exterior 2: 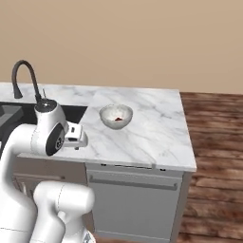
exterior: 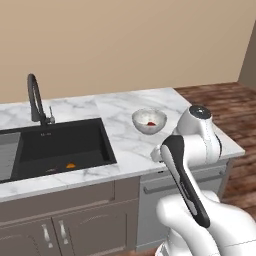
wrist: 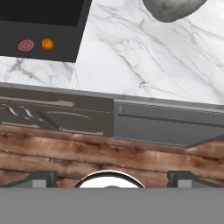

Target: Pick the bell peppers from the cabinet and place them in one bowl. Pick the tangerine from the sink and place it in the other bowl.

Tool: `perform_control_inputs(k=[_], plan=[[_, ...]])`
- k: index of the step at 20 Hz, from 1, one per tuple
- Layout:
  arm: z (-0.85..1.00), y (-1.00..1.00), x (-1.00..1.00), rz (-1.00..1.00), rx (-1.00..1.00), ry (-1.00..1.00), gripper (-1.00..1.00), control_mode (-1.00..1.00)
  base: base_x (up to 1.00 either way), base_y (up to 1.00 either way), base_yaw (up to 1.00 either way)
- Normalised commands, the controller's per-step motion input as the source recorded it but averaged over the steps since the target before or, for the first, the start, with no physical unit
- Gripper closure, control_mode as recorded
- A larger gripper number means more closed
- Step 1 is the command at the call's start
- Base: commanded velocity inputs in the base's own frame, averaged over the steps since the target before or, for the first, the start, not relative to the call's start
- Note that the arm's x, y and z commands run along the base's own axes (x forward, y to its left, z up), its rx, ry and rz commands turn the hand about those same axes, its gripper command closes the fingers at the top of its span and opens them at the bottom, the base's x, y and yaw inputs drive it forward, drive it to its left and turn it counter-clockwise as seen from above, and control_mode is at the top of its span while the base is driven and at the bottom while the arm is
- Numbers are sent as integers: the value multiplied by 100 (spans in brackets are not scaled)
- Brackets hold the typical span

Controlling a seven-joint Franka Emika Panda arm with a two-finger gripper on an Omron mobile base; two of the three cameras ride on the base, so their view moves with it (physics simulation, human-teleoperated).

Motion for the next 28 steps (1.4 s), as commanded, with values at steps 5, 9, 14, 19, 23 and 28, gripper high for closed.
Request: perform_control_inputs(k=[5, 9, 14, 19, 23, 28], plan=[[0, 0, 0, 0, 0, 0, -100, 100, -44, 45, 4], [0, 0, 0, 0, 0, 0, -100, 100, -33, 48, 2], [0, 0, 0, 0, 0, 0, -100, 100, 12, 46, 0], [0, 0, 0, 0, 0, 0, -100, 100, 19, 53, 0], [0, 0, 0, 0, 0, 0, -100, 100, 5, 59, 0], [0, 0, 0, 0, 0, 0, -100, 100, 20, 60, -1]])
